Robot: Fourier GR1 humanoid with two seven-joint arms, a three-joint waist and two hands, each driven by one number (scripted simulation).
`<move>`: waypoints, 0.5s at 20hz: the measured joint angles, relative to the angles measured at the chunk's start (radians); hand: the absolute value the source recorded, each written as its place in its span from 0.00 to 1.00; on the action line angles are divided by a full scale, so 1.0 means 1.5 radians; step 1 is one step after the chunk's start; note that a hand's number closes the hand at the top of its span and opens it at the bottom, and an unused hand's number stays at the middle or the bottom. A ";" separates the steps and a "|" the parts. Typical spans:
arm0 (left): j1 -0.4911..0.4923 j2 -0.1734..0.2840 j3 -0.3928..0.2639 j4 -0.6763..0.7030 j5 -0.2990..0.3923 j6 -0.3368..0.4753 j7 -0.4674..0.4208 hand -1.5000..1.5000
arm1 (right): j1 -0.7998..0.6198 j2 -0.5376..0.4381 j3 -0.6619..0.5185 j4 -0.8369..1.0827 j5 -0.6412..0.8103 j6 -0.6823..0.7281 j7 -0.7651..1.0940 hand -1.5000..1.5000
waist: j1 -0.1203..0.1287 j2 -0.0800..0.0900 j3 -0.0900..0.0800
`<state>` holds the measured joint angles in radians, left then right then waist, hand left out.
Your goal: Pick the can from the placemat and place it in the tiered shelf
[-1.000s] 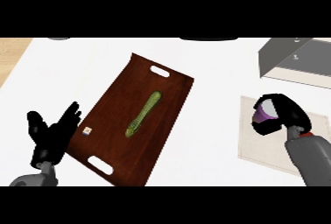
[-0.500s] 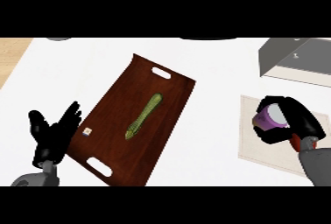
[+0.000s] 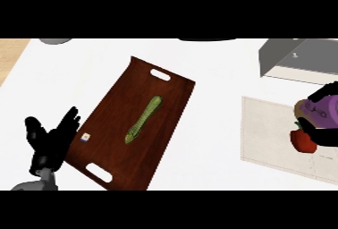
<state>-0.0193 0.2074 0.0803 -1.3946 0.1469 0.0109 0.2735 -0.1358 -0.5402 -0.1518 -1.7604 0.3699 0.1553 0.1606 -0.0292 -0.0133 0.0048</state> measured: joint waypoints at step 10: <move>-0.008 -0.009 -0.006 -0.012 -0.012 0.007 0.013 0.50 | -0.065 -0.114 -0.209 -0.114 -0.142 0.082 0.178 1.00 | 0.013 0.004 -0.001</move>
<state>-0.0307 0.1940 0.0711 -1.4119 0.1286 0.0214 0.2925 -0.2328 -0.7118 -0.4651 -1.9315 0.1576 0.2783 0.4273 -0.0091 -0.0078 0.0030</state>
